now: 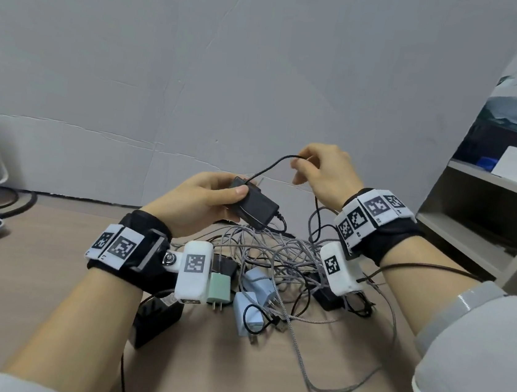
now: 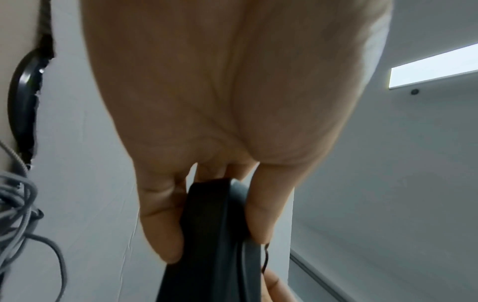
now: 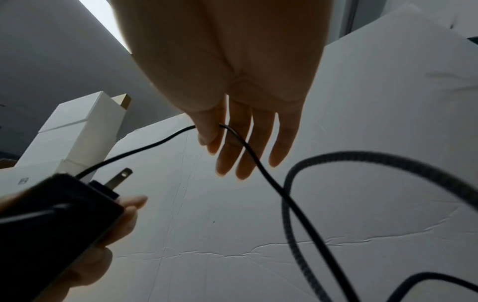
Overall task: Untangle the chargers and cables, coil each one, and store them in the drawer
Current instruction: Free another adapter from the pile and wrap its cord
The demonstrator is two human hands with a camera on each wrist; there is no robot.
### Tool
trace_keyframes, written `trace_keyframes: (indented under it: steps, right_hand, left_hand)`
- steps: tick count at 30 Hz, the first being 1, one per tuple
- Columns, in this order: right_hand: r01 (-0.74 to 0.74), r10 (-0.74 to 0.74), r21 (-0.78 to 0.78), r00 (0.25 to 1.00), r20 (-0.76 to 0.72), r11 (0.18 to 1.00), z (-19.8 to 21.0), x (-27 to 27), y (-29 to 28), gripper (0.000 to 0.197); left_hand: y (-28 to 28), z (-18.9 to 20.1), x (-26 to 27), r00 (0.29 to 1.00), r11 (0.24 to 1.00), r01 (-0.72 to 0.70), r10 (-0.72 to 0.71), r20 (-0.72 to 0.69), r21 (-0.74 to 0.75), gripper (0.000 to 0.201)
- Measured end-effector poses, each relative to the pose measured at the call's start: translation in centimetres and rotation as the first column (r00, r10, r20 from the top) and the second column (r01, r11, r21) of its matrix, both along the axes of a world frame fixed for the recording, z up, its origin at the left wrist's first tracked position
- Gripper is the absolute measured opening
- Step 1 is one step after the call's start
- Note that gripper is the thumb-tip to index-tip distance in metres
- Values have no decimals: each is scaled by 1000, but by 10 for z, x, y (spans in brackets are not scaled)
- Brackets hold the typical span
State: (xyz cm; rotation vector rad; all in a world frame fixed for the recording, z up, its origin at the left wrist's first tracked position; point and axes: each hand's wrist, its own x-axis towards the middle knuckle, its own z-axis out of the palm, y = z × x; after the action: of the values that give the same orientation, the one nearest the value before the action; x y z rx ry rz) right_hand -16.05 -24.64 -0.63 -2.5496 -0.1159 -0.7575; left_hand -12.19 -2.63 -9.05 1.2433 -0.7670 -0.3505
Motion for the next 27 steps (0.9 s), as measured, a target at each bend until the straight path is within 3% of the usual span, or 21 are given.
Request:
trace_keyframes:
  steps: [3, 9, 12, 15, 17, 20, 23, 27]
  right_hand:
    - [-17, 18, 25, 999, -33, 1000, -4, 2, -2, 18]
    - [-24, 24, -3, 995, -94, 1000, -13, 3, 6, 22]
    - [-53, 40, -67, 983, -179, 996, -19, -1, 17, 30]
    - [-122, 89, -86, 944, -317, 989, -32, -2, 32, 18]
    - [-169, 113, -105, 907, -405, 980, -41, -1, 43, 29]
    - [-239, 94, -218, 847, -523, 946, -50, -4, 57, 42]
    - [-310, 73, -286, 783, -618, 907, -54, -12, 69, 40]
    - [-390, 70, -335, 734, -676, 858, -50, -21, 79, 43]
  left_hand:
    - [1, 2, -2, 1000, 999, -9, 10, 11, -53, 31]
    - [1, 3, 1, 1000, 992, 2, -6, -29, -129, 41]
    - [-5, 8, -2, 993, 966, -31, 0, -121, -256, 51]
    - [-10, 12, -5, 964, 899, -117, 1, -266, -422, 56]
    - [-13, 13, -6, 931, 850, -205, 16, -366, -486, 55]
    - [-17, 11, -3, 906, 833, -323, 135, -401, -449, 43]
    - [-18, 10, -2, 899, 822, -396, 256, -356, -408, 19]
    - [-14, 6, 1, 894, 756, -441, 322, -312, -484, 20]
